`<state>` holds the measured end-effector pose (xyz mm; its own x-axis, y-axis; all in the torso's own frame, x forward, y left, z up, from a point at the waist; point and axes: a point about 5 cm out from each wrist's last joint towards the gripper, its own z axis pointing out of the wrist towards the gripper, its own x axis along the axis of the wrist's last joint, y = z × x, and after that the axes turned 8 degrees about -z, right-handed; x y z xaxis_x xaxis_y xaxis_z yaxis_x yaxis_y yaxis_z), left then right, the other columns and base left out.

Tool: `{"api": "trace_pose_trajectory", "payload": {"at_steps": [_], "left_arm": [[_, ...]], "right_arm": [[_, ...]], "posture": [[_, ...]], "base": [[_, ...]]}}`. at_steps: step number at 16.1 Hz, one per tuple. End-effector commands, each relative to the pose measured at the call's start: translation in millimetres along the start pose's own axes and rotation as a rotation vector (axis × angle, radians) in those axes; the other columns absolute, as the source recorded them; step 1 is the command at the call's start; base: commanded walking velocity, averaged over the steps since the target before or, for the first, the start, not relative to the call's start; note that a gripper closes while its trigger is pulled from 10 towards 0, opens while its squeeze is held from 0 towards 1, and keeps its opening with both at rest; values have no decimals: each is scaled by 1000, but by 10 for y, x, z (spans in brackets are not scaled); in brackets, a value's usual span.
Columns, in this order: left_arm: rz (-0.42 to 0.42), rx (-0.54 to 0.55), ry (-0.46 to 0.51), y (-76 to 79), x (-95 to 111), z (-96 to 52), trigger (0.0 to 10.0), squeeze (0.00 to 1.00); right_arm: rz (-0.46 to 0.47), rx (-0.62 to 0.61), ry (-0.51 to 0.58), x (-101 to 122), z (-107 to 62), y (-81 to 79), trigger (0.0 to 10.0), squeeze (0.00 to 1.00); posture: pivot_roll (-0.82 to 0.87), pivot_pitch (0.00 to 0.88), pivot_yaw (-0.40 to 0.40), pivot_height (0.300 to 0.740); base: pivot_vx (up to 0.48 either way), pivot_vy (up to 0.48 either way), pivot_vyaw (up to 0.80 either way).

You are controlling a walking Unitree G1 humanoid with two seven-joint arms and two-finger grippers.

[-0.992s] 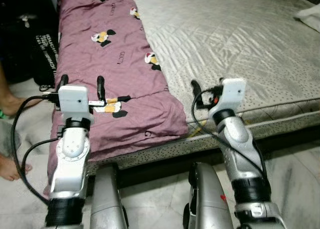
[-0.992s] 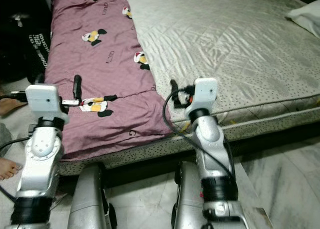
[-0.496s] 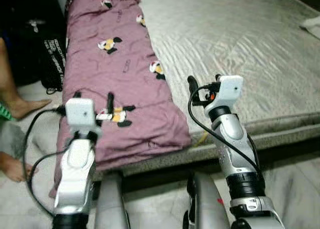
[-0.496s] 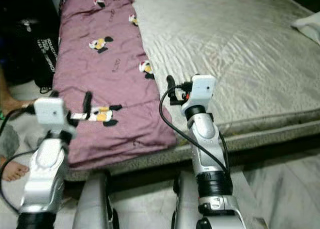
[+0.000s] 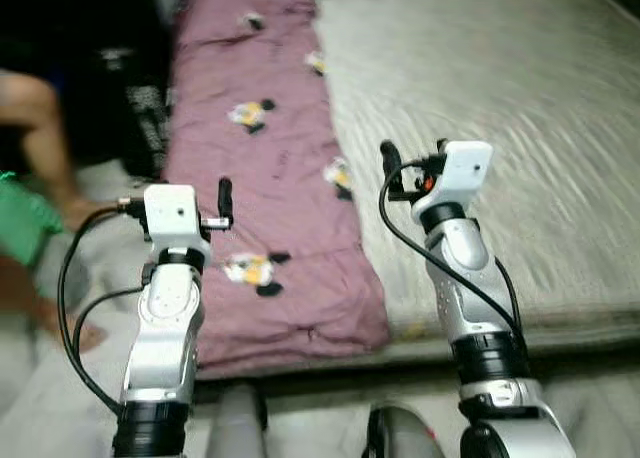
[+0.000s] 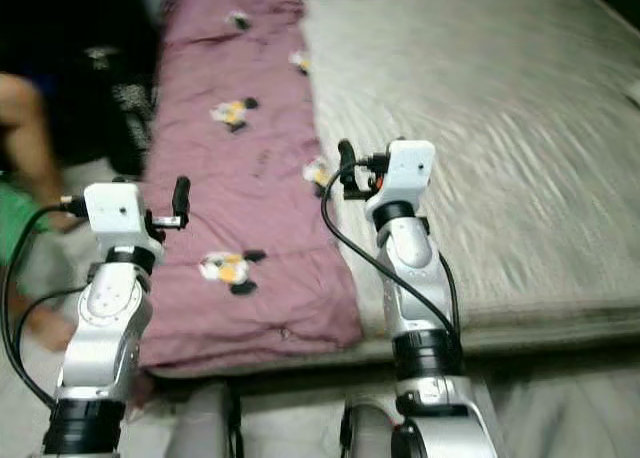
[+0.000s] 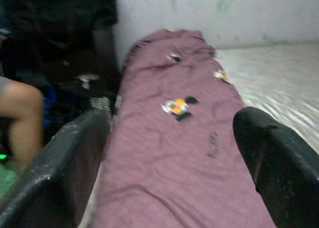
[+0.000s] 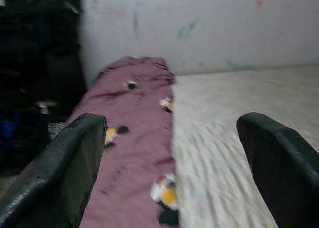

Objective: Clean up the room

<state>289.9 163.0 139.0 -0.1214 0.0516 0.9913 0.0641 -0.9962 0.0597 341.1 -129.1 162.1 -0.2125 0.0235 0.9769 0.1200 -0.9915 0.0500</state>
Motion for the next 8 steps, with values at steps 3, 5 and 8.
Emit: {"api": "trace_pose_trajectory", "payload": {"at_steps": [3, 5, 8], "left_arm": [[31, 4, -1, -3, -22, 13, 10000, 0], [12, 15, -39, -15, -106, -14, 10000, 0], [27, 13, -47, -63, -172, -86, 10000, 0]], "right_arm": [[-8, -31, 10, -6, 1, 48, 10000, 0], [-14, -56, -13, -100, -90, 76, 10000, 0], [-32, -91, -68, -282, -288, 135, 10000, 0]], "posture": [[-24, 0, 21, 740], [-22, 0, 24, 740], [-26, 0, 35, 740]], "base": [[0, 0, 0], [0, 0, 0], [0, 0, 0]]}}
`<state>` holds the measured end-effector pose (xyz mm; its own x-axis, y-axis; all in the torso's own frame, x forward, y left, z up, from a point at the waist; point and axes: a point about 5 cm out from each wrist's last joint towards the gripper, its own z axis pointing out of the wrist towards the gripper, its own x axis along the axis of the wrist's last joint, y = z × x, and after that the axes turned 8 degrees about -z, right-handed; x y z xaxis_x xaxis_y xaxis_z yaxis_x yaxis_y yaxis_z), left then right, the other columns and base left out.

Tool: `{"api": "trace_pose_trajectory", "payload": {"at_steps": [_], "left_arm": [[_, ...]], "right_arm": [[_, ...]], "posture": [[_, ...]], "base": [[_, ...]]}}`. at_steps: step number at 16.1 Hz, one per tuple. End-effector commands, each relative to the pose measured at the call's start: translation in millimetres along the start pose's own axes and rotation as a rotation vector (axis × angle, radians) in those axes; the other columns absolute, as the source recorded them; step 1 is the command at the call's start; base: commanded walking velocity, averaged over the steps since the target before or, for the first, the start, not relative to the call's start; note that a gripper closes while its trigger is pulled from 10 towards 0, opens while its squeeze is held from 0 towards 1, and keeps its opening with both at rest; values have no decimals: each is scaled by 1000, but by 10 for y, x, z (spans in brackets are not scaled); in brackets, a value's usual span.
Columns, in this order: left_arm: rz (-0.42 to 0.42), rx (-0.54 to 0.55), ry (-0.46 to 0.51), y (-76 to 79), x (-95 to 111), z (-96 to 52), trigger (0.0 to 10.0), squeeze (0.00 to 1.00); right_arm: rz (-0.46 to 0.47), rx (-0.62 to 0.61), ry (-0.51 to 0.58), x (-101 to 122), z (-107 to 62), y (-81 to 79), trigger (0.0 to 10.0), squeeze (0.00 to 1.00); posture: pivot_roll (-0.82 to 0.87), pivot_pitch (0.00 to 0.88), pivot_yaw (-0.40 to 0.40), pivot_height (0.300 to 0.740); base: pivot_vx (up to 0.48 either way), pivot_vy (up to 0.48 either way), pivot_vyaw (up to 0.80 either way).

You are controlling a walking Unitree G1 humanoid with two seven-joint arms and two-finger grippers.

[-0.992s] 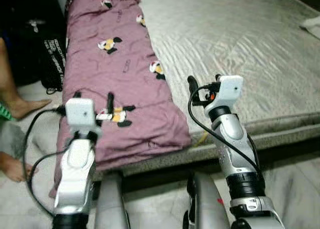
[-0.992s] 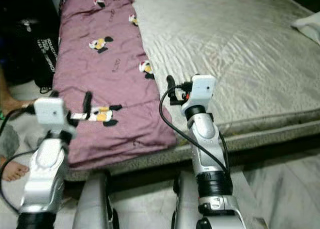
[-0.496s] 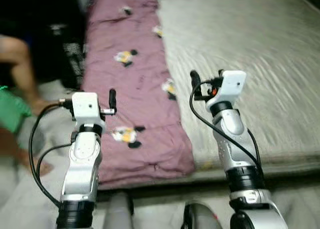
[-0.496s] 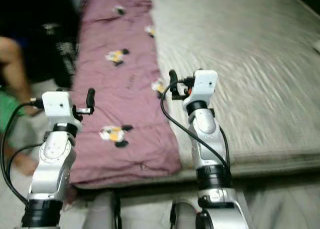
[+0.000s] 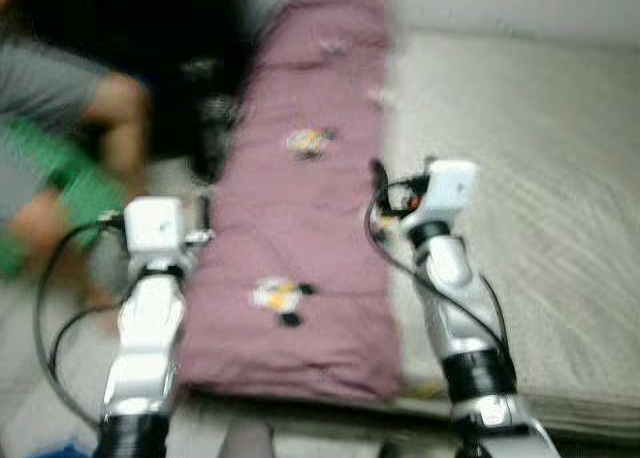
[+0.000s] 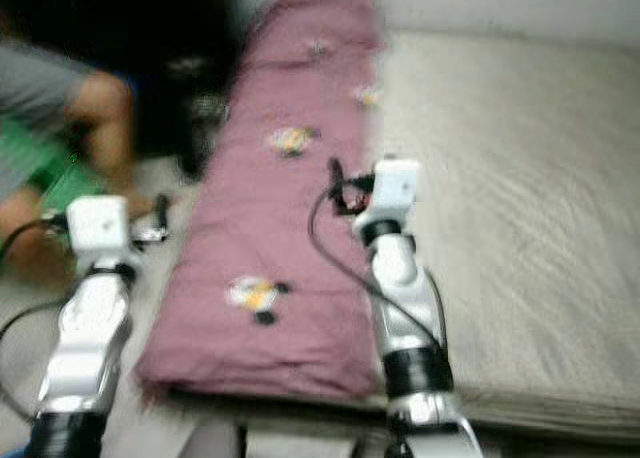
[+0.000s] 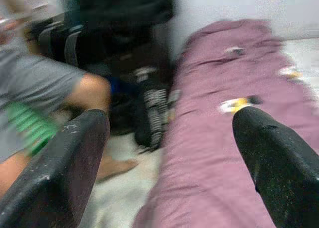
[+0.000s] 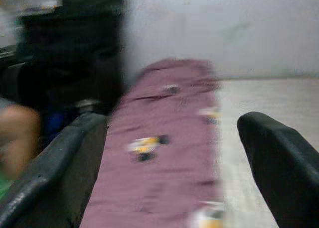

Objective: Clean up the room

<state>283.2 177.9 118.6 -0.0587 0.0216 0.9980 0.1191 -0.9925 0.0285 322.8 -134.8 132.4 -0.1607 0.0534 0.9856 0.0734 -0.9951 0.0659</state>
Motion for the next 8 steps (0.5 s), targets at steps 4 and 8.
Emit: {"api": "trace_pose_trajectory", "payload": {"at_steps": [4, 8], "left_arm": [[-5, -44, -25, 101, -110, -75, 10000, 0], [-22, -68, -43, 208, -195, -174, 10000, 0]], "right_arm": [[-31, -74, -70, -204, -219, 207, 10000, 0], [-51, -57, -89, -266, -308, 186, 10000, 0]], "posture": [[-36, 0, 43, 740], [-43, 0, 28, 740]], "base": [[0, 0, 0], [0, 0, 0]]}}
